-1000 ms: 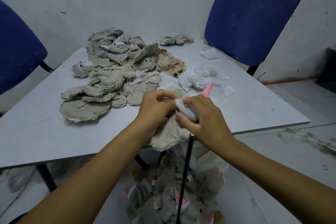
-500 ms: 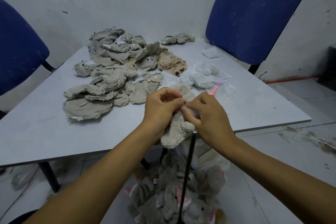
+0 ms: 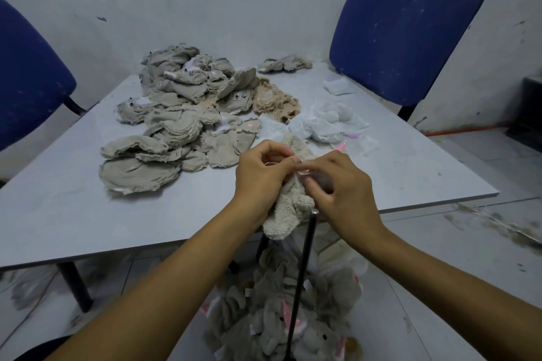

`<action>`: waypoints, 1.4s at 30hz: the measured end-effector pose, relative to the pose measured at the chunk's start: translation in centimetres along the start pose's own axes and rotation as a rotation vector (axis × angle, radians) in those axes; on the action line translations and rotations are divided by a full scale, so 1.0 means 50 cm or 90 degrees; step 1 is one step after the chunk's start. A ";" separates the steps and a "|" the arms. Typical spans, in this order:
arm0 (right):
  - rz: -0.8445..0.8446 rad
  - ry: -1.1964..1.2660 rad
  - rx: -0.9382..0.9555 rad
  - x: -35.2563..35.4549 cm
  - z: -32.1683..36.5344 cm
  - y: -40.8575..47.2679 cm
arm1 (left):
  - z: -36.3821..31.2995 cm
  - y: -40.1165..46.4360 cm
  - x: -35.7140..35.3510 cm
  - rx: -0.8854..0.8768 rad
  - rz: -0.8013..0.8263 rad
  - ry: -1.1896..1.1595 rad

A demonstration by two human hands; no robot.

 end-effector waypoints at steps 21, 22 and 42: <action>0.141 0.067 -0.014 -0.013 0.008 0.002 | 0.002 0.003 0.018 0.002 -0.044 -0.009; 0.175 0.077 -0.019 -0.018 0.005 0.001 | 0.000 0.003 0.022 -0.002 -0.051 -0.003; 0.152 0.312 -0.327 -0.023 -0.055 0.045 | 0.002 0.006 0.004 -0.041 0.077 0.482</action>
Point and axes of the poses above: each hand's wrist, its own y-axis towards the middle knuckle, its own x-axis out of the back of the hand, z = x × y, the point moved 6 cm from there along y, towards the middle knuckle, and after that the axes turned 2 degrees about y, right-handed, at the moved point
